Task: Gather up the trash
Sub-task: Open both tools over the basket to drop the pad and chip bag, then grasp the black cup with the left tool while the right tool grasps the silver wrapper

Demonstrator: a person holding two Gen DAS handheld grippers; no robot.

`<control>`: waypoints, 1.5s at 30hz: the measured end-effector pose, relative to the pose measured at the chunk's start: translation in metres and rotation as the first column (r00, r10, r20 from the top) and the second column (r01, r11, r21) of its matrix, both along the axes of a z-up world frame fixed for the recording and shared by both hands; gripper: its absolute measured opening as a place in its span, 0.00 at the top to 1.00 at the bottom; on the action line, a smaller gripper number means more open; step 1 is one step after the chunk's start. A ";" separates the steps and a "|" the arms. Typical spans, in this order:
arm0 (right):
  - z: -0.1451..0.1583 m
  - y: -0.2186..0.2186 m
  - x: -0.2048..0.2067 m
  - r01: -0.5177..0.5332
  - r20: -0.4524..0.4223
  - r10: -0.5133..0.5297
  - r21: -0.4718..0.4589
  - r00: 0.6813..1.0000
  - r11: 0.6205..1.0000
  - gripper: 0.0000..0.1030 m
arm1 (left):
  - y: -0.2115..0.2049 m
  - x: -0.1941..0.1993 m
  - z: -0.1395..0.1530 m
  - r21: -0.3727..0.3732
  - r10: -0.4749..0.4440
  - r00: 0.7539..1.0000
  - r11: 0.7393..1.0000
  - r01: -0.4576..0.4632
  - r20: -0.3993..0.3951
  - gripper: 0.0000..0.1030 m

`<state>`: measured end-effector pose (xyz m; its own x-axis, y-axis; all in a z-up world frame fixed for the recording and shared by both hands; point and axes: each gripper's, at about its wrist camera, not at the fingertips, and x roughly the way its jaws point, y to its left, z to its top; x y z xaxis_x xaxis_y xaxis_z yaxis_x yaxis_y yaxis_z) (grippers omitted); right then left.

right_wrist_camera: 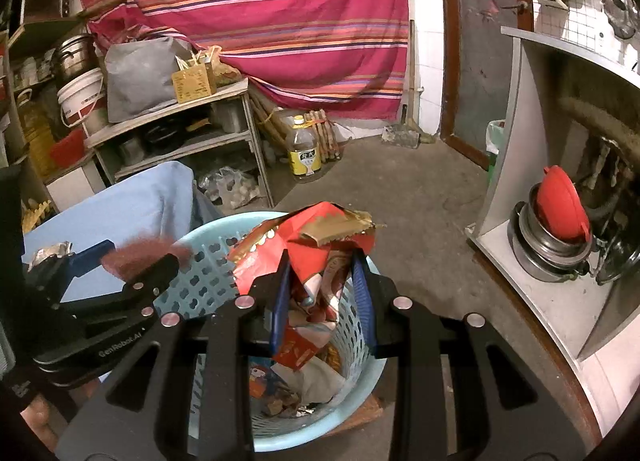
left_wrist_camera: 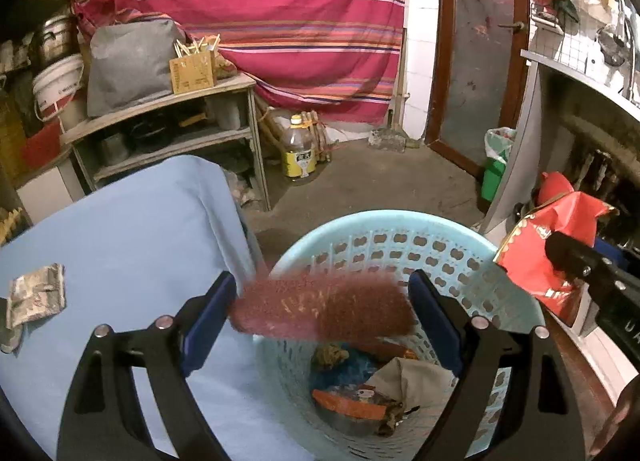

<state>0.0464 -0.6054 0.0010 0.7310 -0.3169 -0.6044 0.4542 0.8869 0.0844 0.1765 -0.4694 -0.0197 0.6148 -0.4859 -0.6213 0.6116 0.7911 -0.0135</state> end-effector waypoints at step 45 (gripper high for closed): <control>0.013 0.165 0.122 -0.150 0.027 0.151 -0.018 0.988 0.989 0.04 | 0.411 0.083 0.022 -0.020 0.480 0.872 0.877 -0.481 0.097 0.06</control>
<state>0.1680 -0.4406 0.0137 0.7878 -0.2113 -0.5786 0.3132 0.9462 0.0810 0.2595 -0.0580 0.0021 0.8283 -0.1128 -0.5489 0.1543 0.9876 0.0298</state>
